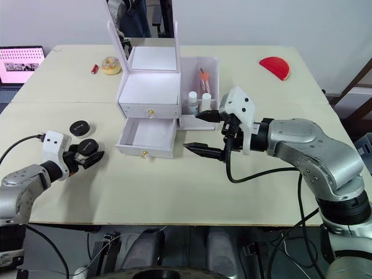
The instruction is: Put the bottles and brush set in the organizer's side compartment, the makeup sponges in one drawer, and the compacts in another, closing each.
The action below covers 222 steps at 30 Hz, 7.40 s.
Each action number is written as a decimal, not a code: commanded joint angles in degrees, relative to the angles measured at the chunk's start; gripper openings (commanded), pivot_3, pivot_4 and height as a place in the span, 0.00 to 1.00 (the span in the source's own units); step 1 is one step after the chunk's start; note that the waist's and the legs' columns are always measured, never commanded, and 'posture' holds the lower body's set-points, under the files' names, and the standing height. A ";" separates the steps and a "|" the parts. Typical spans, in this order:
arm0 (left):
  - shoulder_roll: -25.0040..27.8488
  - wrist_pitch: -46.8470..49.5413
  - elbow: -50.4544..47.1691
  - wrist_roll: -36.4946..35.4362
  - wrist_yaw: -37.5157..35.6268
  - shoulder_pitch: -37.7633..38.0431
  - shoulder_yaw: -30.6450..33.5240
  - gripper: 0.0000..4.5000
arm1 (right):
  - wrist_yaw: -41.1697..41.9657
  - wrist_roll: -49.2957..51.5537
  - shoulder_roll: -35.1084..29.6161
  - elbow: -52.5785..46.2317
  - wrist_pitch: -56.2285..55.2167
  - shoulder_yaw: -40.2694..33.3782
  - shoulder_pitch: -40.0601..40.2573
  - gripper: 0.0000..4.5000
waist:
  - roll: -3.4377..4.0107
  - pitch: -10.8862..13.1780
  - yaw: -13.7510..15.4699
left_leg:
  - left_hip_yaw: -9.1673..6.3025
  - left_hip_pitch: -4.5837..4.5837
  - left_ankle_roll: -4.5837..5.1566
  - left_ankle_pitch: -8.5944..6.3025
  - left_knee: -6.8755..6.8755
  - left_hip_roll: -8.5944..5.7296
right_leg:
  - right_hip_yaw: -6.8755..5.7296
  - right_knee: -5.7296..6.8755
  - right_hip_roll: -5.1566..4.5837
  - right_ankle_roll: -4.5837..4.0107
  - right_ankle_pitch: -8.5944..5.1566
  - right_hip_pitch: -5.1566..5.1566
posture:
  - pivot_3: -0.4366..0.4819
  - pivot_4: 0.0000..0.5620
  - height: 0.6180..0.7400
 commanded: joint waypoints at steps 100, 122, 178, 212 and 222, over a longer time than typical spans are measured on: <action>8.12 1.69 6.39 -4.91 -34.08 -25.13 -11.29 1.00 | -13.60 2.32 5.00 -9.84 3.40 -9.92 5.45 1.00 | 0.02 0.01 -0.30 | -0.05 0.01 0.04 0.02 -0.02 0.01 | 0.01 0.08 0.05 0.02 -0.01 -0.02 | 0.48 0.27 1.00; 22.77 -23.16 35.41 0.68 -32.47 -9.09 6.79 1.00 | 9.59 -5.05 5.26 3.58 -16.43 -56.49 59.46 1.00 | -0.06 0.00 -0.02 | 0.04 0.08 0.07 -0.02 -0.05 0.03 | 0.03 -0.04 0.01 0.26 -0.20 0.04 | 0.48 0.27 1.00; -9.93 -7.87 21.79 11.69 22.61 -23.52 -0.72 1.00 | 1.11 -4.25 8.02 3.49 -6.54 -1.16 -2.65 1.00 | -0.16 0.06 0.08 | -0.04 0.67 0.04 -0.01 -0.13 0.00 | 0.01 -0.08 0.03 0.23 -0.08 0.69 | 0.48 0.27 1.00; -11.13 -6.62 16.12 8.81 22.80 -18.04 1.54 1.00 | -1.14 -4.15 13.75 4.93 -8.17 -3.07 -3.49 1.00 | -0.14 0.07 -0.09 | -0.04 0.67 0.04 -0.01 -0.17 0.00 | 0.01 -0.07 0.03 0.19 -0.11 0.64 | 0.48 0.27 1.00; -10.54 -9.34 16.96 10.18 21.78 -18.95 0.10 1.00 | -1.90 -4.66 13.22 3.80 -7.53 -3.06 -2.85 1.00 | -0.14 0.07 -0.04 | -0.04 0.65 0.04 -0.01 -0.17 0.00 | 0.01 -0.08 0.03 0.18 -0.11 0.63 | 0.48 0.27 1.00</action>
